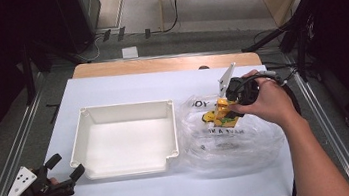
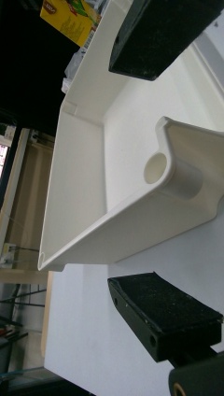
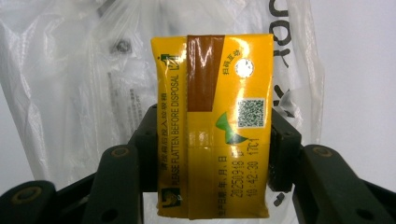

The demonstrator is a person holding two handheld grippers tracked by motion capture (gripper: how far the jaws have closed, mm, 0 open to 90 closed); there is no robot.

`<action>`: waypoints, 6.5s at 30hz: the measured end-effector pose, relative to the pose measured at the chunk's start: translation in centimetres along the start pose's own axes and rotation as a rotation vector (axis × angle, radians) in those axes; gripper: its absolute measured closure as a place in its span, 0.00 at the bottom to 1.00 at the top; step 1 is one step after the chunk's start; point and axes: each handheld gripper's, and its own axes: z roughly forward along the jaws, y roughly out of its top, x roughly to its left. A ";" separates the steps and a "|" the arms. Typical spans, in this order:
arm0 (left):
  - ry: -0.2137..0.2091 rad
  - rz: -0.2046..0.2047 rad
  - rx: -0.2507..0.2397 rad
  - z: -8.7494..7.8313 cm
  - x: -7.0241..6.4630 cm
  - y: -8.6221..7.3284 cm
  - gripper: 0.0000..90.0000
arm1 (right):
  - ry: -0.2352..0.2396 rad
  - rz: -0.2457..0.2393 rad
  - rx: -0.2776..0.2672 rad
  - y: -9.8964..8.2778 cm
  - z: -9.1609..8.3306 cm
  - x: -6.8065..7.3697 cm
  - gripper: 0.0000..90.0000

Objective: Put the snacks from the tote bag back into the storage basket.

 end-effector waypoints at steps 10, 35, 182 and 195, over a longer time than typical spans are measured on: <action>0.000 0.000 -0.001 0.0 0.0 0.0 0.02 | 0.008 -0.008 -0.011 1.3 -0.3 0.0 0.59; -0.002 -0.004 -0.002 0.0 0.0 0.0 0.02 | 0.021 -0.026 -0.030 4.5 -0.8 0.2 0.59; 0.009 0.117 0.033 -0.1 -1.4 0.1 0.07 | 0.094 -0.195 -0.072 19.9 1.6 2.8 0.58; 0.001 0.102 0.026 -0.3 -1.2 0.1 0.08 | 0.096 -0.196 -0.077 19.3 2.0 2.6 0.58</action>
